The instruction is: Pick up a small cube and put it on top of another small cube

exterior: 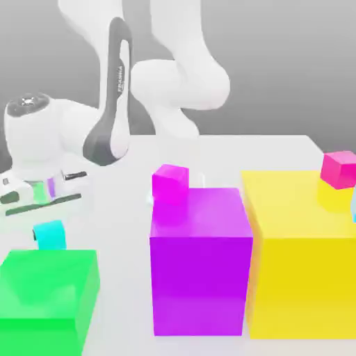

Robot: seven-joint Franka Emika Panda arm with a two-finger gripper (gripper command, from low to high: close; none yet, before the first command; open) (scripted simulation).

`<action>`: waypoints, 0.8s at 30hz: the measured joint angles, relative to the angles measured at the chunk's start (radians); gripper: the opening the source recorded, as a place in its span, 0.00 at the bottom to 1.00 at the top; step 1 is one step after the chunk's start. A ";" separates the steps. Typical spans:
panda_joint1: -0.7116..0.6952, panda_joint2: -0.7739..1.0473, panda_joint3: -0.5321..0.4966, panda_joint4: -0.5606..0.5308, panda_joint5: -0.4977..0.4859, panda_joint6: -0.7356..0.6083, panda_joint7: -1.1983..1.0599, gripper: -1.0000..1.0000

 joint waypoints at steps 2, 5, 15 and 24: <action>0.018 0.011 -0.022 0.032 -0.070 -0.022 0.090 0.00; 0.048 0.023 -0.055 0.080 -0.173 -0.059 0.224 0.00; 0.221 -0.068 -0.008 0.202 -0.264 -0.293 0.378 0.00; 0.400 -0.313 0.056 0.167 0.017 -0.502 0.013 0.00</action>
